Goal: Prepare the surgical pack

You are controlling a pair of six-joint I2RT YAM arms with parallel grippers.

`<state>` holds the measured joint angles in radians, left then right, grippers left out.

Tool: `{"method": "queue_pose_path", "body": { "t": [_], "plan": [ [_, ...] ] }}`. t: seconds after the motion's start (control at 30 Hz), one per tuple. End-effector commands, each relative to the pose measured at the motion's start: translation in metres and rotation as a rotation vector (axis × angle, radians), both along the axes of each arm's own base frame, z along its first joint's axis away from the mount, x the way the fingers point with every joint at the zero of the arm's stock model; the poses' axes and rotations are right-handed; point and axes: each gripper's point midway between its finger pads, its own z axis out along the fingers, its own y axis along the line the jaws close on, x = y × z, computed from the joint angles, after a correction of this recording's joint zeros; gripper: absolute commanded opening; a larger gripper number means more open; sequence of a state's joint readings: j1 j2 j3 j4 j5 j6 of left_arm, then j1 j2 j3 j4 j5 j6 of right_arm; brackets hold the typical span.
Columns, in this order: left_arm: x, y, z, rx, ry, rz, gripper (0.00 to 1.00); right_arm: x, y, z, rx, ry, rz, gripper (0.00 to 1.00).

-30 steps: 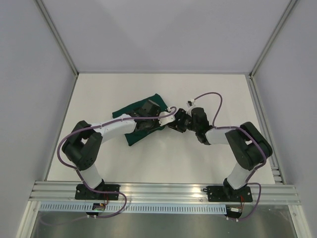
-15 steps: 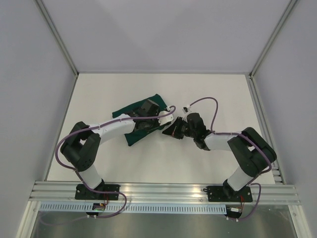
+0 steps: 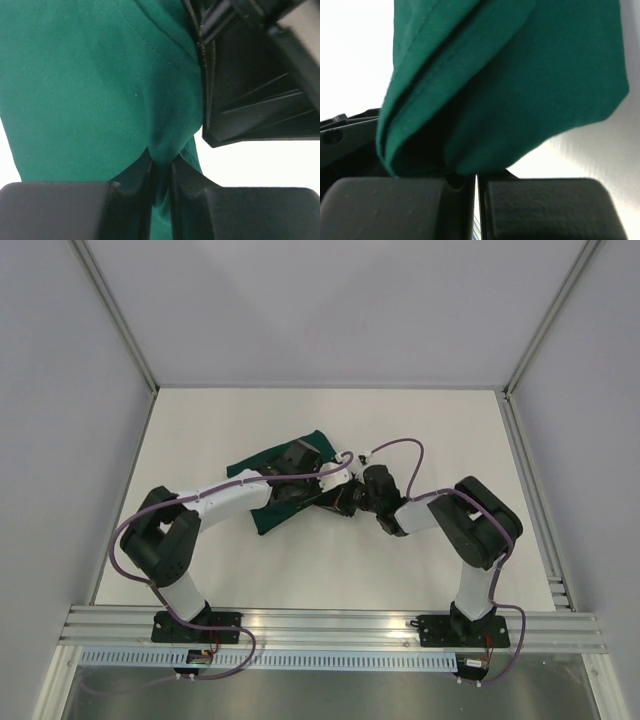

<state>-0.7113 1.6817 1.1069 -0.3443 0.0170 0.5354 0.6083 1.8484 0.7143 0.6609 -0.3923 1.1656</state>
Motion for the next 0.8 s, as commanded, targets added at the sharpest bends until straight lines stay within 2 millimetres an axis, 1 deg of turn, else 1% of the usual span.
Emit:
{"method": "queue_pose_path", "body": {
  "t": [0.0, 0.03, 0.13, 0.2, 0.27, 0.3, 0.33, 0.37, 0.4, 0.47, 0.57, 0.6, 0.63, 0.67, 0.7, 0.77],
  "plan": [
    [-0.001, -0.018, 0.038, -0.107, -0.021, -0.017, 0.27, 0.028, 0.013, 0.025, 0.073, -0.069, -0.056, 0.00],
    [-0.003, -0.019, 0.037, -0.107, -0.010, -0.022, 0.30, 0.030, 0.014, 0.024, 0.072, -0.066, -0.058, 0.01],
    [-0.002, -0.020, 0.039, -0.115, -0.013, -0.018, 0.35, 0.036, 0.018, 0.021, 0.079, -0.053, -0.069, 0.01],
    [0.002, -0.018, 0.039, -0.108, -0.026, 0.001, 0.34, 0.036, 0.018, 0.017, 0.085, -0.038, -0.077, 0.01],
    [0.007, -0.017, 0.039, -0.095, -0.034, 0.016, 0.28, 0.038, 0.017, 0.014, 0.084, -0.031, -0.088, 0.01],
    [0.006, -0.017, 0.035, -0.086, -0.023, 0.016, 0.24, 0.037, 0.017, 0.011, 0.080, -0.020, -0.090, 0.01],
    [0.006, -0.017, 0.031, -0.075, -0.006, 0.018, 0.17, 0.036, 0.016, 0.009, 0.079, -0.013, -0.095, 0.01],
    [0.003, -0.019, 0.028, -0.075, 0.010, 0.008, 0.14, 0.035, 0.015, 0.008, 0.079, -0.008, -0.096, 0.00],
    [0.001, -0.019, 0.027, -0.075, 0.025, 0.004, 0.08, 0.035, 0.015, 0.007, 0.078, -0.004, -0.100, 0.00],
    [-0.003, -0.022, 0.027, -0.091, 0.042, -0.010, 0.00, 0.033, 0.010, 0.000, 0.056, 0.011, -0.114, 0.01],
    [-0.007, -0.026, 0.036, -0.122, 0.042, -0.028, 0.00, 0.034, 0.009, -0.005, 0.051, 0.021, -0.125, 0.00],
    [-0.007, -0.026, 0.043, -0.135, 0.031, -0.029, 0.00, 0.035, 0.011, -0.004, 0.059, 0.019, -0.124, 0.01],
    [-0.007, -0.026, 0.047, -0.143, 0.024, -0.032, 0.00, 0.037, 0.014, 0.001, 0.080, 0.012, -0.117, 0.01],
    [-0.009, -0.028, 0.051, -0.156, 0.024, -0.040, 0.00, 0.039, 0.017, 0.003, 0.086, 0.009, -0.113, 0.01],
    [-0.010, -0.028, 0.060, -0.174, 0.008, -0.045, 0.00, 0.040, 0.018, 0.003, 0.090, 0.010, -0.111, 0.00],
    [-0.013, -0.031, 0.073, -0.209, -0.006, -0.061, 0.00, 0.046, 0.020, 0.009, 0.100, -0.005, -0.116, 0.00]
  ]
}}
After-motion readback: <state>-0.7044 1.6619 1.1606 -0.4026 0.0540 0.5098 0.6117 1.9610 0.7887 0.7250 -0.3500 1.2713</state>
